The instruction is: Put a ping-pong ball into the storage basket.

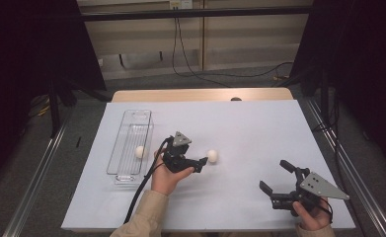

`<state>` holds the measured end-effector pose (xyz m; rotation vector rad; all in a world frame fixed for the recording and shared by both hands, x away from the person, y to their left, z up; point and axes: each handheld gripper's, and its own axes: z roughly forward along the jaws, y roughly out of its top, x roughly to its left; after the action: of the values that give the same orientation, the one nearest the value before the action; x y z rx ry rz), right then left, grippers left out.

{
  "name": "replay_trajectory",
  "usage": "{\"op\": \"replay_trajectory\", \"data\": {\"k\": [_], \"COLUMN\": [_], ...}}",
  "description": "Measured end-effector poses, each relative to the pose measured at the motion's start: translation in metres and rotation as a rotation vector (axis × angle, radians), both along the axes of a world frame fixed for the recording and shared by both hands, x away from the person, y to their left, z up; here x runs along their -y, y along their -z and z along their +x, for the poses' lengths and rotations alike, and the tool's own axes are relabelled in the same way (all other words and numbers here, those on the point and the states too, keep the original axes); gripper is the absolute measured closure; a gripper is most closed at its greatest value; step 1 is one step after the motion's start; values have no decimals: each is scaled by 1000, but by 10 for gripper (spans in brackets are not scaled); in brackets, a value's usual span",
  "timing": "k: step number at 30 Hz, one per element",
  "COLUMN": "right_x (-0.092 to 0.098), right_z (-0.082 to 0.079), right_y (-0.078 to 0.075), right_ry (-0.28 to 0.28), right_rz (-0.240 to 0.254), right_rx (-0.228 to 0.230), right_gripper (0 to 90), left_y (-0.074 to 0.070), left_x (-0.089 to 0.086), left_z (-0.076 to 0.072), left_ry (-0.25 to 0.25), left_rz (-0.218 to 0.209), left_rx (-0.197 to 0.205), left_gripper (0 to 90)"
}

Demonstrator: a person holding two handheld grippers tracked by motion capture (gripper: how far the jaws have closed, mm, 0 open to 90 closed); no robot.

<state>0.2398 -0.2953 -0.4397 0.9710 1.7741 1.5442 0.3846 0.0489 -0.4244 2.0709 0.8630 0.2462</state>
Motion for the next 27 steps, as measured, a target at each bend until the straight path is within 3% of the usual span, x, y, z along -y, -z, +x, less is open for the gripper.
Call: {"op": "replay_trajectory", "data": {"k": [27], "right_x": [0], "right_z": [0], "right_y": [0], "right_ry": [-1], "right_rz": [3], "right_rx": [-1], "right_gripper": [18], "left_y": [6], "left_x": [14], "left_z": [1], "left_ry": [28], "left_rz": [14], "left_rx": [-5], "left_gripper": [110]}}
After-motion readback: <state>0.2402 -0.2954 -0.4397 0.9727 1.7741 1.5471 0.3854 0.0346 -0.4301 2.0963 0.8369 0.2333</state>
